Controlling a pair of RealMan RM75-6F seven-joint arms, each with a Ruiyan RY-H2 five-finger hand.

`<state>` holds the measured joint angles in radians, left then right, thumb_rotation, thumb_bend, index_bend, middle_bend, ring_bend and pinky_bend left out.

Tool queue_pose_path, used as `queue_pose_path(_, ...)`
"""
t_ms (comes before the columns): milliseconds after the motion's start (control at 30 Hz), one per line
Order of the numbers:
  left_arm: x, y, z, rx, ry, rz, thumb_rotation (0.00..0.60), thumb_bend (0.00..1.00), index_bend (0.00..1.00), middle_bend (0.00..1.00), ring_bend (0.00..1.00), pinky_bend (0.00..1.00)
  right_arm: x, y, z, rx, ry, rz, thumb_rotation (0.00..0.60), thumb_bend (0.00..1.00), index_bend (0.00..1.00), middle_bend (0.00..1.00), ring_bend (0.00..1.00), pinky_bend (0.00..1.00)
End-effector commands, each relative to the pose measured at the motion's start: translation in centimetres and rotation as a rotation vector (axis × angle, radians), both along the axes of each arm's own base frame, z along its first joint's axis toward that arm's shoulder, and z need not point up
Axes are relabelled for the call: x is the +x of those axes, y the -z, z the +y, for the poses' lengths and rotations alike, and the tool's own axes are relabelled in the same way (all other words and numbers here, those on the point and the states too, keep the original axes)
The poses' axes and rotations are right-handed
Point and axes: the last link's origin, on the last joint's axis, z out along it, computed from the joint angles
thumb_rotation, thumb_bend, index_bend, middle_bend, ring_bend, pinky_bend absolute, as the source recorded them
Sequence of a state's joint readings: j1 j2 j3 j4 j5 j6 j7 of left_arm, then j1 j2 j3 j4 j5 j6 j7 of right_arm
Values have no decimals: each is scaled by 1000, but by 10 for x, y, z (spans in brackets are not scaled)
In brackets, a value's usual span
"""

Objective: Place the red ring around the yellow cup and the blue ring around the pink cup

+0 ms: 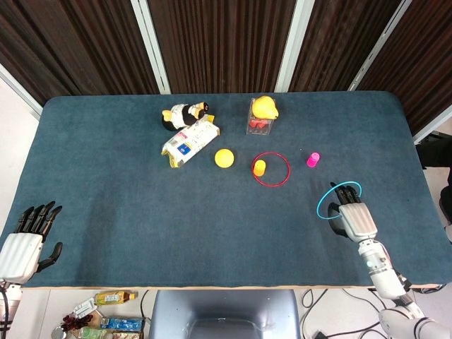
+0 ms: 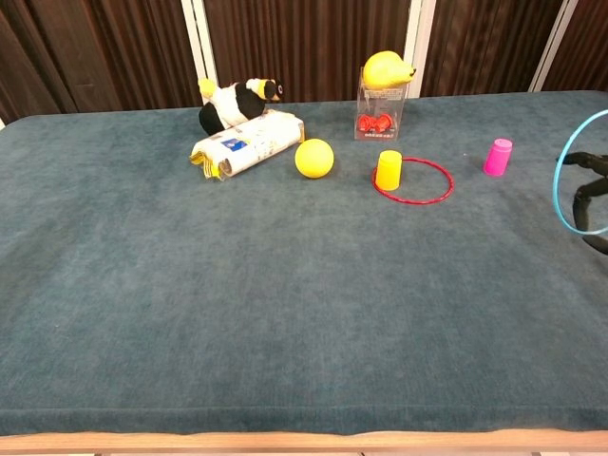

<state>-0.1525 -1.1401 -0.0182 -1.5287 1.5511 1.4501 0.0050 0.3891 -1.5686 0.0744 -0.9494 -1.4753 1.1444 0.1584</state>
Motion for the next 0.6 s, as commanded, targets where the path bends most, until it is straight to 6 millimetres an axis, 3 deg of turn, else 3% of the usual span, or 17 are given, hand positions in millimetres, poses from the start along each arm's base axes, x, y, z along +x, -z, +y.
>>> queue_pose_path(33,0,1,0,0,-2,2,600,427,0,0,0,63,11,-2,-15,3,-11,-3,600,488,751,114,0,0)
queue_pose_path(267,-1,1,2,1,-10,6,600,428,0,0,0,63,29,1,-51,7,0,-7,600,488,752,114,0,0)
queue_pose_path(600,-4,0,6,2,-27,7,600,427,0,0,0,63,39,4,-98,3,78,-25,600,488,752,117,0,0)
